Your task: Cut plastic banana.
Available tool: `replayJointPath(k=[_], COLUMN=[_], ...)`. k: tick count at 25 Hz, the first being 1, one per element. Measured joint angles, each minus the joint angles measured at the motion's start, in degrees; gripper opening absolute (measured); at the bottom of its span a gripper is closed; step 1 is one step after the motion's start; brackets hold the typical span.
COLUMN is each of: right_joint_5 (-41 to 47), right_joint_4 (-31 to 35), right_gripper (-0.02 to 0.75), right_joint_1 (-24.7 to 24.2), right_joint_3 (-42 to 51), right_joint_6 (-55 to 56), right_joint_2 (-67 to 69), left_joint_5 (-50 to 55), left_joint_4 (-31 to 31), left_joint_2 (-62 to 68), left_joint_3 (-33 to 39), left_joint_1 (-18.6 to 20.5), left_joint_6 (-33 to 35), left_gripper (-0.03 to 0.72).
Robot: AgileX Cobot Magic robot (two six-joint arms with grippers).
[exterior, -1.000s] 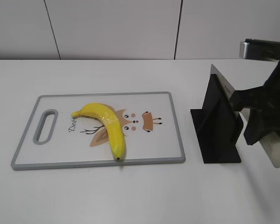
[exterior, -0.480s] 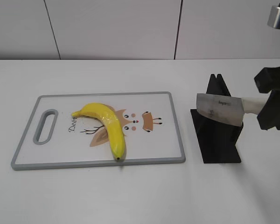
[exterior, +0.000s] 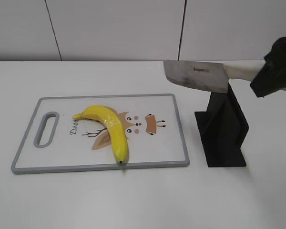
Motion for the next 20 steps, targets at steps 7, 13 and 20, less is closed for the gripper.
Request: replayJointPath(k=[7, 13, 20], right_joint_5=[-4.94, -6.03, -0.41], right_joint_4=[6.09, 7.96, 14.65], right_gripper=[0.173, 0.173, 0.173], right_joint_1=[0.00, 0.00, -0.32], right_joint_3=[-3.50, -8.10, -15.17], right_joint_6=[-27.50, -44.93, -62.03], right_joint_2=[6.80, 13.01, 21.01], left_joint_5=[-6.75, -7.35, -4.80], left_joint_4=[-13.69, -23.76, -26.08], left_joint_2=[10.85, 21.68, 37.88], left_joint_3=[-2.10, -4.77, -13.25], left_joint_1=[0.00, -0.40, -3.94], left_joint_6=[12.80, 27.79, 43.41], left_gripper=[0.569, 0.569, 0.569])
